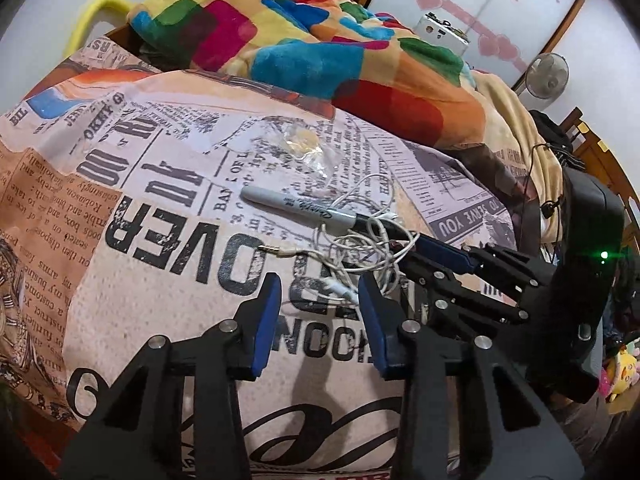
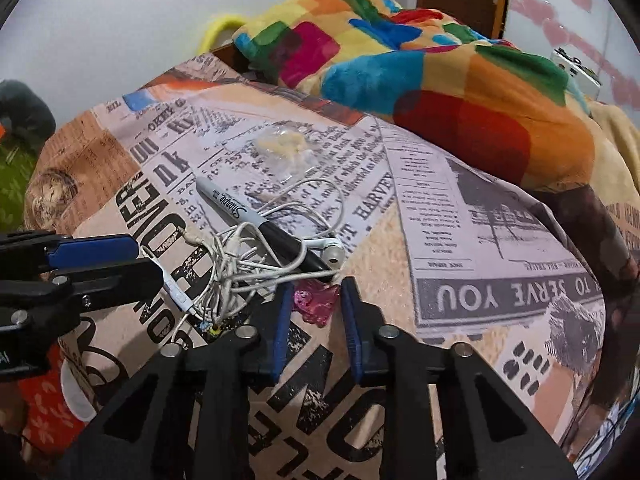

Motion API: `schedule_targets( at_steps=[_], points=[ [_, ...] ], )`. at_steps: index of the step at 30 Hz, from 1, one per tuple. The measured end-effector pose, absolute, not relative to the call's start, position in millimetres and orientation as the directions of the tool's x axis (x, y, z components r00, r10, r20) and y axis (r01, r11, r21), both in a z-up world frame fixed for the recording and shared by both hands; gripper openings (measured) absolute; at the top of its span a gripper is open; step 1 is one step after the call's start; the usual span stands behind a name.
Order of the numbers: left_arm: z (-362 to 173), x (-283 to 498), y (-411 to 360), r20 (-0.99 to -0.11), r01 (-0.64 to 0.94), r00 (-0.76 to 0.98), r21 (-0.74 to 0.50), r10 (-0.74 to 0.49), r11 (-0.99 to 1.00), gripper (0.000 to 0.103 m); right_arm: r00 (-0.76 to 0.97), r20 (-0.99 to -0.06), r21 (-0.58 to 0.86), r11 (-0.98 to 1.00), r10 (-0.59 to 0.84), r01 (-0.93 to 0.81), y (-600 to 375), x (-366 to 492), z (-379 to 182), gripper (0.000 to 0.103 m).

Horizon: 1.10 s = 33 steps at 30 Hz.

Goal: Collect trash
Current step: 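Grasp the pink hair clip with the right tool while the left tool grasps the white earphones, then lift the white earphones and pink clip up off the bed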

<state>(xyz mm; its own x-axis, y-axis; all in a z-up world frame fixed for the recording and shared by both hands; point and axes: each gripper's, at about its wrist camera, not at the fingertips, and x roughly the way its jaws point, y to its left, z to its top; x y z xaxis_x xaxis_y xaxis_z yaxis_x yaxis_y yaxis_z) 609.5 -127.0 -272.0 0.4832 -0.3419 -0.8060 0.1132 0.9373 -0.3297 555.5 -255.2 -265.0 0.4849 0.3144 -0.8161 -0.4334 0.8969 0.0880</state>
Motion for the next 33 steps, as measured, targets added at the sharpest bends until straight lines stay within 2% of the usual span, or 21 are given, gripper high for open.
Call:
schedule_targets(
  at_steps=[14,18,19,21,24,27,33],
  points=[
    [-276,631,-189,-0.808,0.215,0.411,-0.365,-0.423,0.906,0.039,0.475,-0.83,0.151,0.937,0.293,-0.314,-313,526,-266,0.02],
    [-290,640,-204,-0.837,0.203,0.397,-0.319,-0.376,0.926,0.039,0.475,-0.828,0.163,0.938,0.299,-0.306,-317,521,-267,0.02],
    [-294,643,-205,-0.84,0.188,0.398,-0.318,-0.368,0.929,0.038,0.474,-0.828,0.165,0.938,0.299,-0.304,-317,520,-268,0.02],
    [-295,644,-206,-0.84,0.181,0.421,-0.291,-0.342,0.939,0.022,0.479,-0.828,0.158,0.942,0.29,-0.295,-320,519,-268,0.02],
    [-293,642,-204,-0.843,0.192,0.412,-0.29,-0.345,0.938,0.016,0.491,-0.83,0.141,0.952,0.263,-0.272,-326,519,-268,0.02],
    [-284,639,-195,-0.837,0.192,0.418,-0.298,-0.352,0.935,0.012,0.502,-0.831,0.136,0.962,0.241,-0.238,-336,521,-266,0.02],
    [-246,630,-169,-0.809,0.166,0.484,-0.288,-0.333,0.943,0.01,0.526,-0.821,0.148,0.972,0.223,-0.181,-357,521,-253,0.02]
  ],
)
